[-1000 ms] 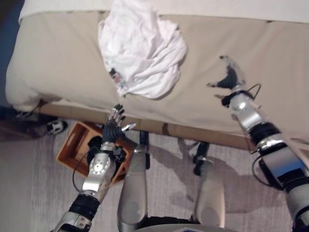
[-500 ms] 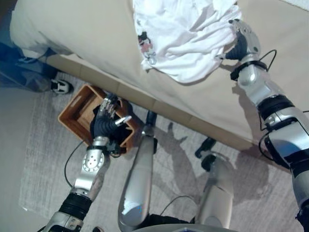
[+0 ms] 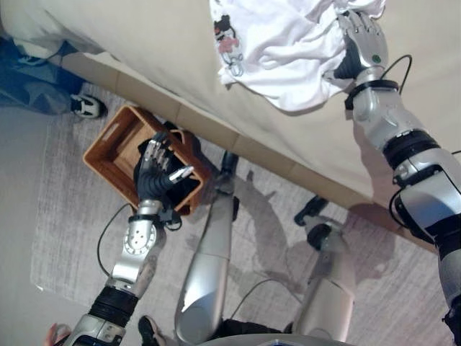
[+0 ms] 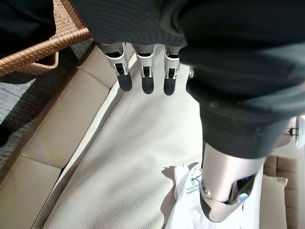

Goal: Pick up clothes into the bucket

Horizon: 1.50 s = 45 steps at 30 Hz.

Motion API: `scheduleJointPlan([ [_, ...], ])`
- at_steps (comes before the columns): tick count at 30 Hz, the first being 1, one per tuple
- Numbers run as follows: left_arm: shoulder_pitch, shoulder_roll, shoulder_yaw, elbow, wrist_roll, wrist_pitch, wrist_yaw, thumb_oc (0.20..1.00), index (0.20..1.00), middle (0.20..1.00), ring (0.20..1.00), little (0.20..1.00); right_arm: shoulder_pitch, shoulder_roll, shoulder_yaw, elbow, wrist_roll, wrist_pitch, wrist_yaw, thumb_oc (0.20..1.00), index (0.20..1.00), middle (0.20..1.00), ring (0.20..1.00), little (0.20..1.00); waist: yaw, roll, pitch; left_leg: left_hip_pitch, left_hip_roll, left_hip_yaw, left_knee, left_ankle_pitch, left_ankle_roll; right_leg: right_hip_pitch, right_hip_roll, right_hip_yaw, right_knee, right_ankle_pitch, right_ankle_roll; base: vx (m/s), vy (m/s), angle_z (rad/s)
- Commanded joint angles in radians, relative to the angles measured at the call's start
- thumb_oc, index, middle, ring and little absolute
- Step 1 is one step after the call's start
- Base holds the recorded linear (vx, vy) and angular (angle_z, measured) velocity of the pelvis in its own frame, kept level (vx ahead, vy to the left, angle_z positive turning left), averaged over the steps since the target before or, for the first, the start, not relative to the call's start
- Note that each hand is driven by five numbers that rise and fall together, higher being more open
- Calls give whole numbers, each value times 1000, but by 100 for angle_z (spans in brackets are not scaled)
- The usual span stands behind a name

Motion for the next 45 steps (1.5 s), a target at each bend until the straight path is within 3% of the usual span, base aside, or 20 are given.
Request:
scheduleJointPlan([
  [1,18,7,14,-98,15,-60,8,1000,1000,1000,1000,1000,-83,-38,60,30,-55,19,-11,1000,1000,1000,1000,1000,33,34,-19,-66,-2,14,64,-61,-6,13,2,59,-35,36,58,4,1,3],
  [6,14,13,5,-110,21,-59,11,1000,1000,1000,1000,1000,-104,-53,78,49,-50,19,-15,1000,1000,1000,1000,1000,42,49,-19,-99,-15,9,79,-62,-3,-18,-12,59,-10,30,60,0,11,5],
  [7,13,8,2,-105,23,-58,11,1000,1000,1000,1000,1000,-105,-54,77,37,-43,16,-14,432,432,432,432,432,41,50,-19,-104,-19,11,81,-61,-3,-24,-15,58,-3,28,59,1,17,7],
  [8,13,8,2,-104,23,-58,11,1000,1000,1000,1000,1000,-105,-54,77,37,-43,16,-14,432,432,432,432,432,41,50,-19,-104,-19,11,82,-61,-3,-24,-16,58,-2,28,59,0,13,6],
  [9,12,7,2,-101,25,-58,14,1000,1000,1000,1000,1000,-102,-53,79,32,-43,15,-13,200,200,200,200,200,40,49,-19,-108,-20,11,84,-60,-3,-27,-18,59,0,29,60,-1,8,4],
  [15,12,0,7,-83,25,-55,12,1000,1000,1000,1000,1000,-70,-42,68,-14,-43,10,-10,200,200,200,200,200,32,40,-19,-81,-16,14,66,-52,-6,-6,-19,57,-16,36,60,-2,10,2],
  [24,-14,-27,4,20,44,-38,12,1000,1000,1000,1000,1000,81,-52,-40,-143,28,-16,5,200,200,200,200,200,2,-9,-19,75,18,30,11,-48,-10,162,2,34,-109,74,66,-19,2,-2],
  [28,-22,-39,22,55,59,-33,18,1000,1000,1000,1000,1000,186,-78,-146,-262,101,-42,-5,200,200,200,200,200,-22,-38,-19,171,35,43,-18,-51,-11,262,13,29,-166,94,71,-34,5,-13],
  [29,-37,-47,36,85,66,-29,21,1000,1000,1000,1000,1000,237,-84,-209,-322,136,-58,-10,200,200,200,200,200,-36,-53,-19,207,40,54,-52,-16,-5,304,14,15,-216,134,63,-6,2,-14],
  [30,-31,-48,33,87,65,-29,21,1000,1000,1000,1000,1000,245,-83,-208,-323,136,-57,-9,200,200,200,200,200,-35,-54,-19,229,44,52,-45,-47,-12,322,17,25,-206,108,73,-71,27,-17],
  [31,-39,-54,43,103,71,-26,20,1000,1000,1000,1000,1000,296,-87,-263,-381,166,-73,-12,200,200,200,200,200,-49,-66,-19,269,51,63,-78,-13,-7,368,19,12,-258,149,66,-1,-8,-12],
  [38,-46,-70,68,186,90,-5,2,1000,1000,1000,1000,1000,550,-71,-465,-608,249,-142,4,200,200,200,200,200,-93,-103,-19,479,80,90,-177,1,-13,578,34,10,-392,192,83,30,-4,-19],
  [40,-43,-67,69,213,128,10,-5,1000,1000,1000,1000,1000,678,-65,-541,-721,275,-179,33,200,200,200,200,200,-120,-114,-58,549,88,100,-217,5,-16,649,43,3,-445,208,92,107,-23,-10],
  [45,-53,-53,66,266,178,22,-14,1000,1000,1000,1000,1000,776,-47,-602,-831,354,-235,93,200,200,200,200,200,-153,-123,-126,631,108,117,-267,7,-19,716,63,3,-509,224,99,99,-22,-12],
])
